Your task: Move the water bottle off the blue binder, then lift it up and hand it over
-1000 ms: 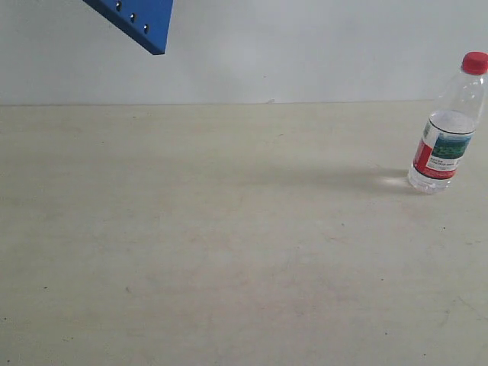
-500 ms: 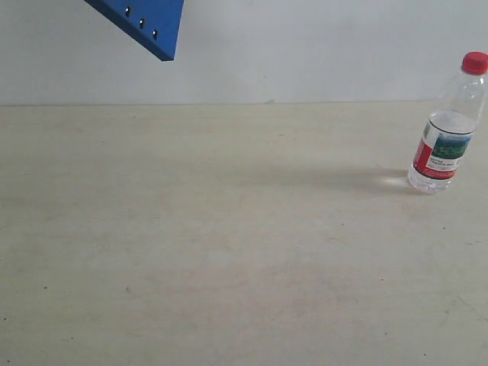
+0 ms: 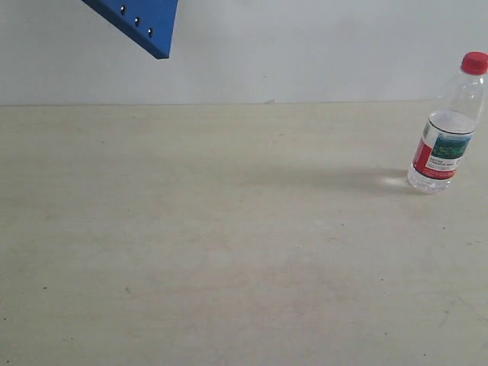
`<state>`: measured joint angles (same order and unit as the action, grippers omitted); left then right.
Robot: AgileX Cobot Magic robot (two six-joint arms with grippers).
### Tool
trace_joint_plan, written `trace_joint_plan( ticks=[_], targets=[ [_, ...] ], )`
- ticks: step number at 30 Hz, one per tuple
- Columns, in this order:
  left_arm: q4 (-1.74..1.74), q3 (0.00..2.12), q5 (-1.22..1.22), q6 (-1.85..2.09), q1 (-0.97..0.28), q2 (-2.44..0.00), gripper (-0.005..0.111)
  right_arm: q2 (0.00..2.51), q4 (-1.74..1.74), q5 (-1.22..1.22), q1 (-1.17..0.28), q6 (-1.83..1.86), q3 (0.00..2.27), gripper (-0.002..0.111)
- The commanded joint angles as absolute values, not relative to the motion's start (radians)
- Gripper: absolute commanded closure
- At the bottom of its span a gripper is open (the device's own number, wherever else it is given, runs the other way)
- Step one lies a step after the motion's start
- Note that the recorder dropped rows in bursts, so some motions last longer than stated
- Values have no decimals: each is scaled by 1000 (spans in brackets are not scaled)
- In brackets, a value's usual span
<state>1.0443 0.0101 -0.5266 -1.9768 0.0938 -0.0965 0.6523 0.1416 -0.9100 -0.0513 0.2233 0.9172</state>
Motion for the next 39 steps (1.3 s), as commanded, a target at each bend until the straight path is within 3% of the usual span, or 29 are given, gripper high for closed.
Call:
trace_joint_plan(
  ticks=[1, 5, 12, 21, 33, 39],
  targets=[
    [736, 0, -483, -1551, 96, -118, 101, 648, 136, -903, -50, 237, 916, 108],
    [530, 0, -273, -1067, 96, -169, 101, 648, 134, -903, -50, 237, 916, 108],
    [538, 0, -69, -743, 96, -282, 101, 648, 119, -903, -50, 239, 916, 108],
    [530, 0, 19, -739, 96, -525, 101, 648, 104, -883, -50, 252, 916, 108],
    [888, 0, 131, -782, 96, -614, 101, 648, 98, -887, -50, 265, 916, 108],
    [906, 0, 149, -783, 96, -660, 101, 648, 98, -887, -50, 265, 916, 108]
  ],
)
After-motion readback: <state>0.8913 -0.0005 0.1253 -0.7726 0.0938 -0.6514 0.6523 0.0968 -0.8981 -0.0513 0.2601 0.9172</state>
